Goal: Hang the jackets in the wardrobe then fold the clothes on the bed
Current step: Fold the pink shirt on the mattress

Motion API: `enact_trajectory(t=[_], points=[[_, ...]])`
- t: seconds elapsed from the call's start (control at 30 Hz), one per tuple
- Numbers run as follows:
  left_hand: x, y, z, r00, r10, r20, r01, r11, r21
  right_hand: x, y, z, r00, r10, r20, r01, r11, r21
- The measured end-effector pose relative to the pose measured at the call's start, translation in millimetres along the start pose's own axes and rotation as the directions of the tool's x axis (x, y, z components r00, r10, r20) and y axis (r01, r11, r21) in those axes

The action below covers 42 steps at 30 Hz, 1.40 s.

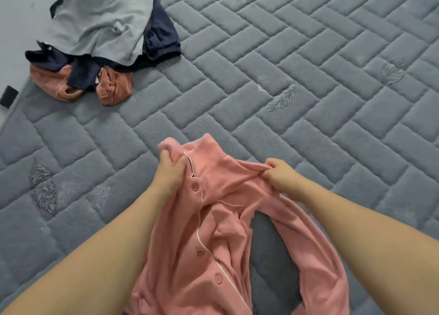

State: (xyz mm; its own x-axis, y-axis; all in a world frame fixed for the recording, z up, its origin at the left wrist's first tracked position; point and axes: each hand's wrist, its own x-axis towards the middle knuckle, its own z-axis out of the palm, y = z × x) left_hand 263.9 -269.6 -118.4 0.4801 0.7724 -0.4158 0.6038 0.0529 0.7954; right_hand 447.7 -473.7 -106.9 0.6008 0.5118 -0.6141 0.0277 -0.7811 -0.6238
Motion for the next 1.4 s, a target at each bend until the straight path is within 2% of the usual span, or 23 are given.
enact_trajectory(t=[0.03,0.1,0.2,0.27,0.33,0.4,0.43,0.5,0.53,0.63,0.87,1.13,1.27,1.33,1.37,1.4], points=[[3,17,9,0.997,0.067,0.030,-0.069,0.994,0.082,-1,-1,-25,0.996,0.005,-0.085,-0.005,1.000,0.000],[15,60,29,0.986,0.162,0.033,-0.165,0.952,0.259,5,-3,-83,0.970,-0.021,-0.244,-0.016,0.989,-0.149],[47,127,68,0.957,0.288,-0.024,-0.247,0.859,0.448,20,-5,-164,0.898,-0.005,-0.441,-0.176,0.912,-0.370],[72,159,101,0.923,0.384,-0.032,-0.311,0.791,0.527,40,2,-199,0.799,0.060,-0.598,-0.372,0.831,-0.413],[99,167,139,0.933,0.355,0.056,-0.320,0.750,0.579,68,6,-202,0.711,0.045,-0.701,-0.462,0.782,-0.418],[120,146,172,0.968,0.187,0.168,-0.252,0.716,0.651,103,8,-171,0.752,-0.043,-0.658,-0.360,0.809,-0.464],[127,124,186,0.970,0.151,0.192,-0.243,0.652,0.718,120,10,-146,0.798,-0.102,-0.593,-0.267,0.823,-0.501],[136,82,201,0.955,0.245,0.168,-0.274,0.506,0.818,153,24,-95,0.859,-0.218,-0.463,-0.126,0.787,-0.604],[139,70,207,0.942,0.302,0.144,-0.280,0.476,0.834,166,34,-78,0.854,-0.256,-0.453,-0.113,0.759,-0.641],[151,60,212,0.922,0.371,0.109,-0.290,0.476,0.830,185,50,-60,0.800,-0.293,-0.523,-0.128,0.769,-0.626],[147,68,211,0.939,0.323,0.120,-0.273,0.483,0.832,184,48,-64,0.795,-0.337,-0.505,-0.095,0.753,-0.651],[147,69,210,0.924,0.361,0.123,-0.300,0.488,0.820,186,48,-65,0.784,-0.343,-0.517,-0.091,0.761,-0.643],[151,89,202,0.944,0.322,0.072,-0.252,0.566,0.785,186,50,-64,0.772,-0.346,-0.534,-0.101,0.761,-0.640],[165,103,191,0.952,0.284,0.113,-0.272,0.621,0.735,186,49,-65,0.765,-0.357,-0.536,-0.106,0.751,-0.652],[172,109,182,0.956,0.237,0.173,-0.290,0.680,0.673,186,48,-65,0.765,-0.352,-0.539,-0.111,0.752,-0.649],[176,112,170,0.959,0.150,0.242,-0.265,0.781,0.565,186,47,-66,0.765,-0.349,-0.541,-0.108,0.759,-0.642]])
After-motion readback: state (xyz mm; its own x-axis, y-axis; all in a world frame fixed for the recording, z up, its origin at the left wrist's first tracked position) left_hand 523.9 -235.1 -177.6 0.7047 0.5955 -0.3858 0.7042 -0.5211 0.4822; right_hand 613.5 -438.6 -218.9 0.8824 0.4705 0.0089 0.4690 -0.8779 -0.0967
